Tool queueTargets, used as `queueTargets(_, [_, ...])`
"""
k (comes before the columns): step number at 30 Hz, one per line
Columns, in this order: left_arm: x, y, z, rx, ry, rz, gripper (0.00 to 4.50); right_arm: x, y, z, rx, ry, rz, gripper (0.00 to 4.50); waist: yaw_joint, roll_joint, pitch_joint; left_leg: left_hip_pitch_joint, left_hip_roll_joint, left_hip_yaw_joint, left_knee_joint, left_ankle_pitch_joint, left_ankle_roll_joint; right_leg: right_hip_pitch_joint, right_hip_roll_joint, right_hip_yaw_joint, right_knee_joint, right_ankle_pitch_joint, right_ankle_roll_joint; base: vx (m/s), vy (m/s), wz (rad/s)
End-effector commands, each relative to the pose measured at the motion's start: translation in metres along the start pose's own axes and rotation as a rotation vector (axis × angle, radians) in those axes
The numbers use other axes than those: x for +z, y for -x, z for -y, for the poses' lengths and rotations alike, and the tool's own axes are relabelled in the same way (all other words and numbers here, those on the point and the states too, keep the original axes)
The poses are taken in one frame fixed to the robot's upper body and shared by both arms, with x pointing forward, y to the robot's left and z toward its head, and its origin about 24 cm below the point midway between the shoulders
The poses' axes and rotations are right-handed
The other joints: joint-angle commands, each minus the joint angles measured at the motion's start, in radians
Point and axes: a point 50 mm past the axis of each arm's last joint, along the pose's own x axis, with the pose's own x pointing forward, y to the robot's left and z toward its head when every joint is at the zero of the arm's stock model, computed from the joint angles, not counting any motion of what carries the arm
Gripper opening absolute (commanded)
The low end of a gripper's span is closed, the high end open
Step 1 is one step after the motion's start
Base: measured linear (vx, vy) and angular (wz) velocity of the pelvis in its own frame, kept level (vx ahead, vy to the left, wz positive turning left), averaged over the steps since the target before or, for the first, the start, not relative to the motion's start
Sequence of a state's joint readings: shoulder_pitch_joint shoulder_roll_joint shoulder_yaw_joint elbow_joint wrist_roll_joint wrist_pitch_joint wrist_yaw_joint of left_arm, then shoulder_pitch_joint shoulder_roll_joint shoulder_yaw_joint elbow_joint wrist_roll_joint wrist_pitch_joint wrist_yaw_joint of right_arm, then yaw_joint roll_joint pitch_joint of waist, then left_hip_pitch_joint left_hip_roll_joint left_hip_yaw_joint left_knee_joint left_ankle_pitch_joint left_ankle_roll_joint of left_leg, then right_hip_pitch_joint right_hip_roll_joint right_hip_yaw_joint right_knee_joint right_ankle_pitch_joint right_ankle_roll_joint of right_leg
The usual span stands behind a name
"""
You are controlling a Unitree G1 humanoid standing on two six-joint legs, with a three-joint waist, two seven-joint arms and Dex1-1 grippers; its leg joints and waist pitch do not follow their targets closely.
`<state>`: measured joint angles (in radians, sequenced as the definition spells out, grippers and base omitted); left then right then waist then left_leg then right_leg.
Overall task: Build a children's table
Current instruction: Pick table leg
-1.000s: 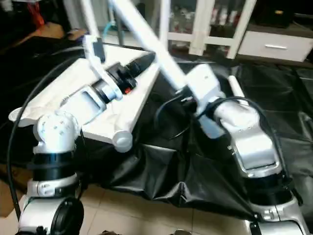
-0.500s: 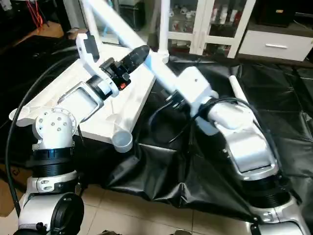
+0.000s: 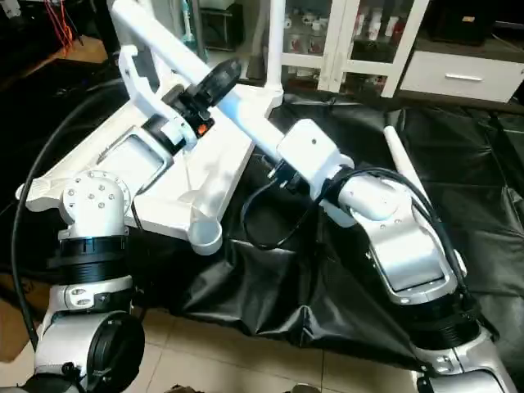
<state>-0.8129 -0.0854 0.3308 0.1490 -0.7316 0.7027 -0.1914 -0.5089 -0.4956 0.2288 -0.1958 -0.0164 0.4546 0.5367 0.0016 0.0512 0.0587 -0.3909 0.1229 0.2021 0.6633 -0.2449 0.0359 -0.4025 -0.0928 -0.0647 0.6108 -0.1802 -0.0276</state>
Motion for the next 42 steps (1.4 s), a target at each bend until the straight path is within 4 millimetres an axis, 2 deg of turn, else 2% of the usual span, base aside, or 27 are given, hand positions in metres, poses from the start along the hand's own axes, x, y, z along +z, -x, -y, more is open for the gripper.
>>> queueTargets(1, [0.001,0.000,0.000,0.008,0.010,-0.002,3.52,0.007,0.002,-0.001,0.006,0.040,0.028,1.74,-0.002,-0.012,-0.072,0.025,0.106,-0.058,-0.092,-0.042,0.084,0.050,-0.073,0.052,-0.057,-0.083,-0.251,0.000,0.000,0.00])
queueTargets(3, [0.000,0.000,0.000,0.007,0.013,-0.005,3.47,0.007,0.001,-0.001,0.007,0.046,0.029,1.74,-0.001,-0.012,-0.072,0.026,0.106,-0.057,-0.091,-0.035,0.088,0.048,-0.072,0.051,-0.056,-0.077,-0.252,0.000,0.000,0.00])
queueTargets(5, [0.000,0.000,-0.001,0.011,0.018,-0.001,3.20,0.008,0.000,-0.002,0.008,0.051,0.030,1.74,-0.001,-0.013,-0.072,0.025,0.106,-0.057,-0.091,-0.033,0.088,0.049,-0.073,0.051,-0.056,-0.077,-0.253,0.000,0.000,0.00])
queueTargets(22, [0.007,0.002,-0.003,0.030,0.034,0.037,1.97,0.010,-0.004,-0.001,-0.014,0.065,0.063,1.74,-0.001,-0.011,-0.072,0.026,0.106,-0.057,-0.090,-0.031,0.095,0.049,-0.073,0.050,-0.055,-0.076,-0.256,0.000,0.000,0.00])
queueTargets(24, [0.008,0.002,-0.003,0.029,0.032,0.043,1.88,0.014,-0.007,-0.007,0.084,-0.005,0.133,1.74,-0.002,-0.010,-0.073,0.026,0.104,-0.056,-0.089,-0.040,0.092,0.048,-0.073,0.051,-0.056,-0.076,-0.258,0.000,0.000,0.00])
queueTargets(26, [0.009,0.002,-0.003,0.029,0.029,0.048,1.77,0.015,-0.006,-0.010,0.120,-0.052,0.144,2.44,-0.002,-0.010,-0.073,0.025,0.104,-0.056,-0.089,-0.050,0.101,0.052,-0.073,0.051,-0.056,-0.068,-0.263,0.000,0.000,0.00])
queueTargets(28, [0.011,0.001,-0.003,0.028,0.025,0.055,1.74,0.014,-0.006,-0.008,0.095,-0.059,0.133,2.46,0.000,-0.008,-0.074,0.025,0.107,-0.059,-0.089,-0.026,0.106,0.050,-0.072,0.050,-0.052,-0.049,-0.261,0.000,0.000,0.00])
queueTargets(29, [0.014,0.001,-0.002,0.023,0.012,0.063,1.71,0.013,-0.005,-0.007,0.087,-0.063,0.128,2.64,-0.001,-0.009,-0.075,0.025,0.108,-0.059,-0.089,-0.015,0.108,0.050,-0.071,0.050,-0.051,-0.041,-0.259,0.000,0.000,0.00])
queueTargets(30, [0.015,0.001,-0.002,0.022,-0.006,0.067,1.67,0.013,-0.005,-0.006,0.084,-0.063,0.127,2.77,0.000,-0.004,-0.075,0.026,0.106,-0.059,-0.088,-0.009,0.110,0.049,-0.071,0.049,-0.050,-0.039,-0.259,0.000,0.000,0.00])
queueTargets(32, [0.018,0.000,0.000,-0.001,-0.028,0.071,1.62,0.013,-0.004,-0.003,0.074,-0.070,0.123,2.90,-0.001,-0.007,-0.075,0.026,0.106,-0.059,-0.089,-0.010,0.109,0.050,-0.070,0.049,-0.051,-0.044,-0.255,0.000,0.000,0.00])
queueTargets(33, [0.021,0.000,0.001,-0.015,-0.034,0.077,1.61,0.012,-0.003,0.000,0.063,-0.082,0.119,2.97,0.000,-0.004,-0.074,0.027,0.106,-0.059,-0.089,-0.015,0.104,0.049,-0.071,0.049,-0.052,-0.050,-0.255,0.000,0.000,0.00])
queueTargets(34, [0.021,0.000,0.001,-0.015,-0.034,0.077,1.61,0.012,-0.003,0.000,0.063,-0.082,0.119,2.97,0.000,-0.005,-0.074,0.028,0.105,-0.058,-0.090,-0.022,0.098,0.049,-0.070,0.049,-0.052,-0.053,-0.256,0.000,0.000,0.00])
queueTargets(36, [0.024,-0.002,0.007,-0.064,-0.051,0.086,1.61,0.010,-0.001,0.005,0.068,-0.136,0.097,3.29,0.001,-0.004,-0.075,0.029,0.105,-0.058,-0.090,-0.019,0.093,0.050,-0.070,0.049,-0.050,-0.042,-0.259,0.000,0.000,0.00])
queueTargets(38, [0.028,-0.003,0.015,-0.127,-0.063,0.098,1.61,0.006,0.004,0.010,0.104,-0.211,0.059,3.32,0.002,-0.005,-0.075,0.029,0.105,-0.058,-0.090,-0.019,0.096,0.051,-0.071,0.050,-0.050,-0.035,-0.265,0.000,0.000,0.00])
queueTargets(39, [0.028,-0.004,0.020,-0.176,-0.072,0.094,1.61,0.003,0.008,0.014,0.133,-0.247,0.036,3.48,0.004,-0.011,-0.076,0.029,0.106,-0.058,-0.090,-0.015,0.101,0.054,-0.072,0.050,-0.049,-0.036,-0.267,0.000,0.000,0.00])
queueTargets(41, [0.028,-0.004,0.024,-0.214,-0.076,0.088,1.61,0.002,0.012,0.018,0.147,-0.266,0.027,3.69,0.009,-0.009,-0.076,0.031,0.106,-0.056,-0.088,-0.006,0.101,0.052,-0.073,0.050,-0.047,-0.036,-0.267,0.000,0.000,0.00])
queueTargets(42, [0.028,-0.004,0.027,-0.233,-0.083,0.080,1.61,0.001,0.014,0.020,0.156,-0.299,0.024,3.73,0.009,-0.010,-0.075,0.027,0.106,-0.057,-0.088,0.000,0.100,0.053,-0.074,0.050,-0.046,-0.031,-0.267,0.000,0.000,0.00])
